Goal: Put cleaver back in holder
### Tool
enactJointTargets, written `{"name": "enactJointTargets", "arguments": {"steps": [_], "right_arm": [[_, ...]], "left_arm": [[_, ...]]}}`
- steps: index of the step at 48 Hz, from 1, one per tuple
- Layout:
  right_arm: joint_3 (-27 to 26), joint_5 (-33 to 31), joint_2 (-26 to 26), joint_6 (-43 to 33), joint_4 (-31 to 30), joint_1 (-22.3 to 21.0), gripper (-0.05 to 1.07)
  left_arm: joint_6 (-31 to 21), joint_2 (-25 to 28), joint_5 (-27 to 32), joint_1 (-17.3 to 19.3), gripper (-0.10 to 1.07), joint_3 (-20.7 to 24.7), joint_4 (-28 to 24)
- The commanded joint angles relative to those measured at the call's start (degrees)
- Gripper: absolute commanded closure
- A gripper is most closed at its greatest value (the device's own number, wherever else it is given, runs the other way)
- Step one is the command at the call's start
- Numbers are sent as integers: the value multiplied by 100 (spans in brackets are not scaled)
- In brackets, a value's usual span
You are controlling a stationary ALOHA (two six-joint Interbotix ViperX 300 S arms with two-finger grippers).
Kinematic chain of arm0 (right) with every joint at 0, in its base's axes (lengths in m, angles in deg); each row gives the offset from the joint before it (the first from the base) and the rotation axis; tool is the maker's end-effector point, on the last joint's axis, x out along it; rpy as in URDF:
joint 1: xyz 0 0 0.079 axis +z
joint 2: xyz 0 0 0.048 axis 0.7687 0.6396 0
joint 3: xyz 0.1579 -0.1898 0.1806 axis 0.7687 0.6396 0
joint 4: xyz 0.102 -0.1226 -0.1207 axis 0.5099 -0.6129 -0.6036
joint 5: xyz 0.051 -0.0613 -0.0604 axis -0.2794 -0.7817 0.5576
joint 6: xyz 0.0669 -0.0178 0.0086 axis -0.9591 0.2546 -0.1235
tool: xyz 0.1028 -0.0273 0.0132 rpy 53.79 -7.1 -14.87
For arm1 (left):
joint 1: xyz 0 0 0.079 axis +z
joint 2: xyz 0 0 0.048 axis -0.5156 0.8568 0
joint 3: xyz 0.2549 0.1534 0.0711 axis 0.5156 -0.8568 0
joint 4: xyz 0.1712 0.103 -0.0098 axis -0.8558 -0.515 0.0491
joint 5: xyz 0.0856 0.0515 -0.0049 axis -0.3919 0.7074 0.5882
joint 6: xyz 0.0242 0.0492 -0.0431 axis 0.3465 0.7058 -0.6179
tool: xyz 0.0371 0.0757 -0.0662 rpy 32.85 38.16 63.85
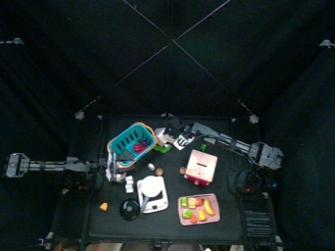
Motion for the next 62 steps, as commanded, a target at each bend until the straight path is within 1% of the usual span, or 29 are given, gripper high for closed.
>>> {"name": "enactJointTargets", "arguments": {"steps": [1,32,44,49,62], "right_arm": [[-193,0,-123,9,9,-18,63],[-290,-26,70,26,26,26,63],[-396,-167,255,229,62,35,63],[-554,-308,378,308,70,26,63],[-1301,-1028,826,404,53,-35,63]], "left_arm": [[-9,9,-18,0,21,79,18],[0,18,-18,0,21,44,18],[0,9,44,0,21,53,9],[0,9,114,0,21,44,9],[0,18,149,0,21,44,9]]}}
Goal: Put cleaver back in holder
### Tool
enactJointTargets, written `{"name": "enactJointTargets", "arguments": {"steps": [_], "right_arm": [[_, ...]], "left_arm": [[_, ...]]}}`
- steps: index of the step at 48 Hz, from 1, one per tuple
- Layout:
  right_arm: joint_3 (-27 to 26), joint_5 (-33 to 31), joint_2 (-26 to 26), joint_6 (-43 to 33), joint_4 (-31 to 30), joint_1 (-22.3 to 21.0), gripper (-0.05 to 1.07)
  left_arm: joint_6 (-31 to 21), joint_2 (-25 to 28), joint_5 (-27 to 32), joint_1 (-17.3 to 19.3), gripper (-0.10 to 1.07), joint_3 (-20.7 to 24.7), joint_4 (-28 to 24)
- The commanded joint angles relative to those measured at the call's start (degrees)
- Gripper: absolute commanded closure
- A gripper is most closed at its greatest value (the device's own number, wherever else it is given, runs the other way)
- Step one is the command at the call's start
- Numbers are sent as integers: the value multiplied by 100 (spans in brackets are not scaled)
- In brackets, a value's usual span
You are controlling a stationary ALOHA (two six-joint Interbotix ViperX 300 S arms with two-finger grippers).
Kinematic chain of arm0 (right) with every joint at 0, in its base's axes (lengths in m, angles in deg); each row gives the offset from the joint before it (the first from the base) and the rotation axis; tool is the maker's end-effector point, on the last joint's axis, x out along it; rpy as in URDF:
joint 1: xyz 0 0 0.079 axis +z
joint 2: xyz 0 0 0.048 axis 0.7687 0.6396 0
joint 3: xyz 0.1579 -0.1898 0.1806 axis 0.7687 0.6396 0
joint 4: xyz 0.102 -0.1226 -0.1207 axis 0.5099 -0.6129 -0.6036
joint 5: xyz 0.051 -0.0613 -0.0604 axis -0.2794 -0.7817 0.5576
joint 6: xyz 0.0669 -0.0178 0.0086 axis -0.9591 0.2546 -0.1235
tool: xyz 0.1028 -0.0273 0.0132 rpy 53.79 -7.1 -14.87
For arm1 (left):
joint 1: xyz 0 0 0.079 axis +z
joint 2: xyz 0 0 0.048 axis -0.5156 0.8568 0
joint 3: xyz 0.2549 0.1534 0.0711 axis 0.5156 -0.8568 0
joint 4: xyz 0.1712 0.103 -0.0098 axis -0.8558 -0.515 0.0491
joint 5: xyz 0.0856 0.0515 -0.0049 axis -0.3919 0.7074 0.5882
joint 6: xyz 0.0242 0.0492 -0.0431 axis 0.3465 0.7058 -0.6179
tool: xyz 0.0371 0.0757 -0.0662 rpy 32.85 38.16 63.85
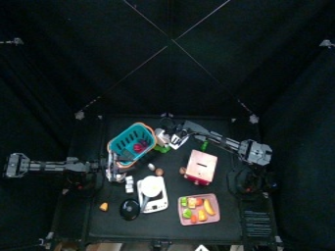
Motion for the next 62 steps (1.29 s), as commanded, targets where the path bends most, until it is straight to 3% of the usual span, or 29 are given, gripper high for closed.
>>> {"name": "enactJointTargets", "arguments": {"steps": [1,31,62], "right_arm": [[-466,-290,9,53,9,-53,63],[-2382,-1564,1037,185,35,-105,63],[-2391,-1600,1257,193,220,-158,62]], "left_arm": [[-9,0,-9,0,21,88,0],[-18,0,53,-9,21,79,0],[-26,9,53,-9,21,53,9]]}}
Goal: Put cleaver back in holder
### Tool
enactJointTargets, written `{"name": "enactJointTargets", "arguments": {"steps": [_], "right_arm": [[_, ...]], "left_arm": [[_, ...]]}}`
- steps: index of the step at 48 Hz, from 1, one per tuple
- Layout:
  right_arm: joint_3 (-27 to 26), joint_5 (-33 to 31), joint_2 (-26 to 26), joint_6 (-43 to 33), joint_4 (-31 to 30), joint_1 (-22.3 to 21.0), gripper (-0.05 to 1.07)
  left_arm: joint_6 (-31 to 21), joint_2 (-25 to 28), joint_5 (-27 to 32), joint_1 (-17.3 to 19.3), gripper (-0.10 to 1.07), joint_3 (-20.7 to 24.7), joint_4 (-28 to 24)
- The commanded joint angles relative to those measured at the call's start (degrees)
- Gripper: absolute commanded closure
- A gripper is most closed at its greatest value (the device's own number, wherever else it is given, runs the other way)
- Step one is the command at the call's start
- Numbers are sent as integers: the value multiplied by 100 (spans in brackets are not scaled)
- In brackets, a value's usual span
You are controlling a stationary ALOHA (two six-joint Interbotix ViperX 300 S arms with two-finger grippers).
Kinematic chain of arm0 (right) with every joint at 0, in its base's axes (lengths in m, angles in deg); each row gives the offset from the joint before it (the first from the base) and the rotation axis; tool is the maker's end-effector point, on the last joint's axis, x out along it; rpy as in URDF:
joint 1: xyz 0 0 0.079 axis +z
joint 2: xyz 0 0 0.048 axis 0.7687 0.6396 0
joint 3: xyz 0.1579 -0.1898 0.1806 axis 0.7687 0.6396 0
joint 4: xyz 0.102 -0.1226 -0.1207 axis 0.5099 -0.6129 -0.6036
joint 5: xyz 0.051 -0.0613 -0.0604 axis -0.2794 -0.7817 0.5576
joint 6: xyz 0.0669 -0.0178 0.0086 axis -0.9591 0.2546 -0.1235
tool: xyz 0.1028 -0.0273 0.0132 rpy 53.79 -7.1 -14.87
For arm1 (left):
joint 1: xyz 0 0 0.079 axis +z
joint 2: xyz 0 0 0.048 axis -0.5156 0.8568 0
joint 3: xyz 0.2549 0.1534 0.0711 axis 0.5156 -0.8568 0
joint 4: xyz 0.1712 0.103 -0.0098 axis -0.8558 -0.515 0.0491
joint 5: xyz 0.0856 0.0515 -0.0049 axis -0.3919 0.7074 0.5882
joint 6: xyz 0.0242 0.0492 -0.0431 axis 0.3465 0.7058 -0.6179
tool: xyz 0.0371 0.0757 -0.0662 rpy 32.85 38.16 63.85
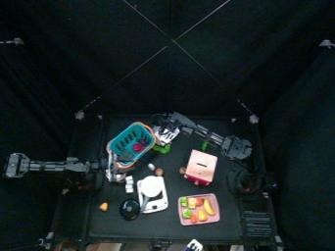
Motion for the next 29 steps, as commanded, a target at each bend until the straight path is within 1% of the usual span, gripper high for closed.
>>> {"name": "enactJointTargets", "arguments": {"steps": [1,14,23,29], "right_arm": [[-123,0,-123,18,-26,-26,62],[-176,26,-62,18,-97,-35,61],[-378,105,-44,9,-141,-44,61],[-545,105,44,9,-185,-35,57]], "left_arm": [[-18,18,-26,0,21,79,0],[-18,18,-26,0,21,79,0],[-18,9,-26,-9,21,79,0],[-18,18,-26,0,21,79,0]]}}
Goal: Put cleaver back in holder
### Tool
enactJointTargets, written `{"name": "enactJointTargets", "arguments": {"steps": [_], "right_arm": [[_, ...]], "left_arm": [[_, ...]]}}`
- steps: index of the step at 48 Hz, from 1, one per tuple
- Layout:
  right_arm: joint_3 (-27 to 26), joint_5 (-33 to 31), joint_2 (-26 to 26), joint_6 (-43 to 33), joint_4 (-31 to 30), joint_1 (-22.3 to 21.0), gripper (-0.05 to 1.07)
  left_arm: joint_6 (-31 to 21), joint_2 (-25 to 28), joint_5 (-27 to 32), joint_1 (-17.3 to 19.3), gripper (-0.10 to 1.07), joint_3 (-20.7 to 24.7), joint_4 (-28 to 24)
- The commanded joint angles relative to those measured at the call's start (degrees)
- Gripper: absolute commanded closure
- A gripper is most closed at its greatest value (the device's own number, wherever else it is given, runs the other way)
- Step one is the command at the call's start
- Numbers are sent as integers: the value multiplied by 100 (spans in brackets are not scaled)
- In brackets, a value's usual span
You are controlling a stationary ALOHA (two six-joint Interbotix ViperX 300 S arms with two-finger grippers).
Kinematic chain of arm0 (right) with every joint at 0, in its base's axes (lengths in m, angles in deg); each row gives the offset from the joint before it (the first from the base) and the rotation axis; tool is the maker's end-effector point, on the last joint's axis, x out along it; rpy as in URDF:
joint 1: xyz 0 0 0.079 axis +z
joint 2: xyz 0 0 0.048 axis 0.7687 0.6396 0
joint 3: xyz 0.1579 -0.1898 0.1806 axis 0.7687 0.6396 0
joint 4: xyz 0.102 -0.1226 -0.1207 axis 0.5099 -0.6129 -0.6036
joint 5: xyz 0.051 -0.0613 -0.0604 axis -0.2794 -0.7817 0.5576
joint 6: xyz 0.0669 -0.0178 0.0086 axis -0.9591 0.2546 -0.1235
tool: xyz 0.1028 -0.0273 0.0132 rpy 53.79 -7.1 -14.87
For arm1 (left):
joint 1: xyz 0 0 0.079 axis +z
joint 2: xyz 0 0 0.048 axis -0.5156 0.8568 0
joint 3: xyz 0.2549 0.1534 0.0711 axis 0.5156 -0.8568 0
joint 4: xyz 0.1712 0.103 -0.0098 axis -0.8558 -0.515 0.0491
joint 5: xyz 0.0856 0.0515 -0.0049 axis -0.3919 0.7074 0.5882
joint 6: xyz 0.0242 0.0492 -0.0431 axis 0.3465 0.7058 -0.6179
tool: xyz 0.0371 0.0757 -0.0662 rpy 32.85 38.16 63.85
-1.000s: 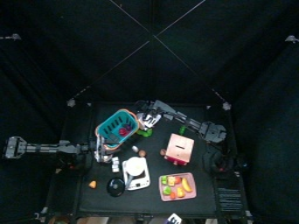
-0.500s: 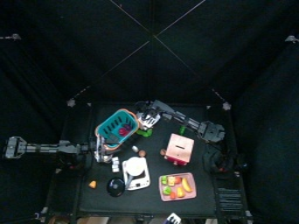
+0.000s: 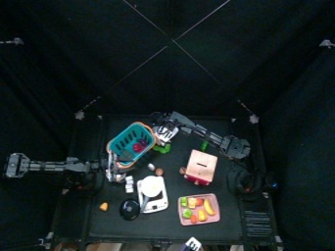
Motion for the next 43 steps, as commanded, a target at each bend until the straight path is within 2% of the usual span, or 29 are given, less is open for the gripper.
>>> {"name": "enactJointTargets", "arguments": {"steps": [1,13,26,36,43], "right_arm": [[-281,44,-97,0,-9,-26,56],[-642,62,185,18,-26,-26,40],[-1160,105,325,9,-158,-26,35],[-993,-202,237,26,-176,18,35],[-483,-237,-141,18,-246,70,35]], "left_arm": [[-9,0,-26,-9,21,88,0],[-9,9,9,-9,21,79,0],[-18,0,88,-9,21,79,0],[-18,9,88,-9,21,79,9],[-18,0,105,-9,21,79,62]]}}
